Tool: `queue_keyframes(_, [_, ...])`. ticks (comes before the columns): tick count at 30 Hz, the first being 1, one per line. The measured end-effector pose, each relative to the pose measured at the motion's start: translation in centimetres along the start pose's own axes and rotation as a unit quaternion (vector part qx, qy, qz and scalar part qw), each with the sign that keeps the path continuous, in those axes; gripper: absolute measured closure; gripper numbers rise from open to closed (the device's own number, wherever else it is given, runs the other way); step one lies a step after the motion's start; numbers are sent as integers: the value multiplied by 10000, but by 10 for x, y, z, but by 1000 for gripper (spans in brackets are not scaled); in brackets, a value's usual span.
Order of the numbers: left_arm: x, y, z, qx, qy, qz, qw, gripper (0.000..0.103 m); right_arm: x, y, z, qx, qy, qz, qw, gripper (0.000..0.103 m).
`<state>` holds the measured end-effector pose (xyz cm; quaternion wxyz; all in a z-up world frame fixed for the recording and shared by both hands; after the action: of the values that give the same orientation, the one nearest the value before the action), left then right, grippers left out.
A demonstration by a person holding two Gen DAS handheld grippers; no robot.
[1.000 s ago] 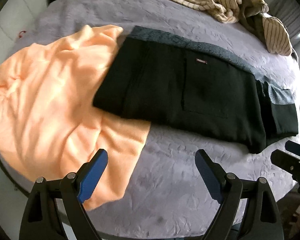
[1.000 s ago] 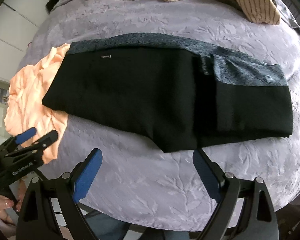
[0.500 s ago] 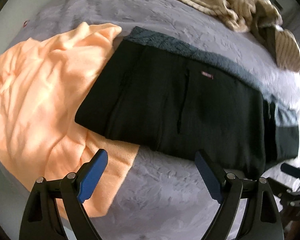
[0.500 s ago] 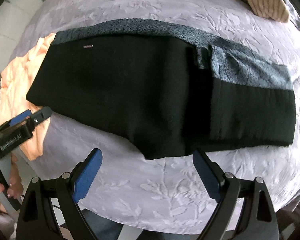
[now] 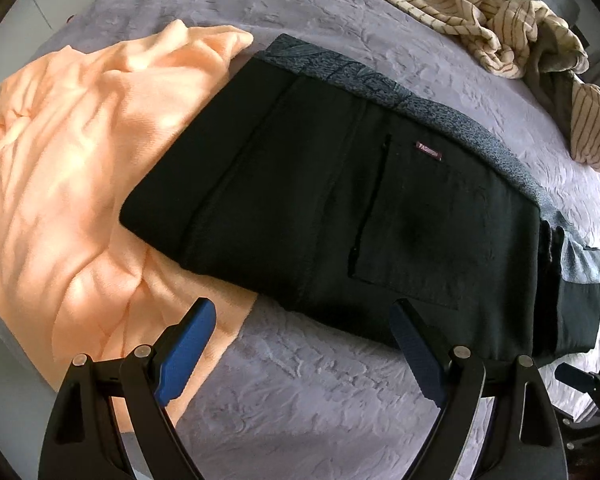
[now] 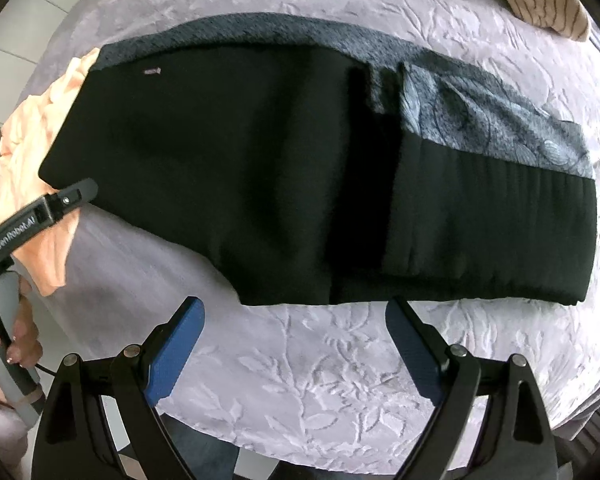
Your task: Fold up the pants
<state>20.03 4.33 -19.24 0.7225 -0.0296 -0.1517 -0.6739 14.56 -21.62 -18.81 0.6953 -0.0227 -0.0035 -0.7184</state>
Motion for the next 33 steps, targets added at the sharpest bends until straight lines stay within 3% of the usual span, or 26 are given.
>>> queue_keyframes(6, [-4,3,-4,1,-31,17,10000,13,7,6,-6,55,-3,-116,9999,9])
queue_keyframes(11, [-7,8,-9,90,-463,222,9986,13,3,22,-21,101,113,-249,9996,9])
queue_keyframes(17, [-43,2,1,396,-1584,892,9825,13,1,21,-31,165,184,-214,9995,2])
queue_keyframes(22, [-45,3,-3,442,-2202,890,9704,13,-6,18,-34,218,167,-98,9996,0])
queue_keyframes(33, [-57,21,-19,578,-2517,1397,9559,13,-22,11,-44,264,87,-34,9996,0])
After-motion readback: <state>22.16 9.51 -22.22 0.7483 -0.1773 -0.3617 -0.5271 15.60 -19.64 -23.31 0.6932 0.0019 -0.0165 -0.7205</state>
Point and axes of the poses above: each gripper's, at about its wrist camera, not at the fingertips, and z roughly against the way its jaws point, x to its right, y to its top, the point moved 2 cm from there along -z, roughly the way its jaws point, and after that the axes turned 9 degrees about -y, right-handed, at the moved point
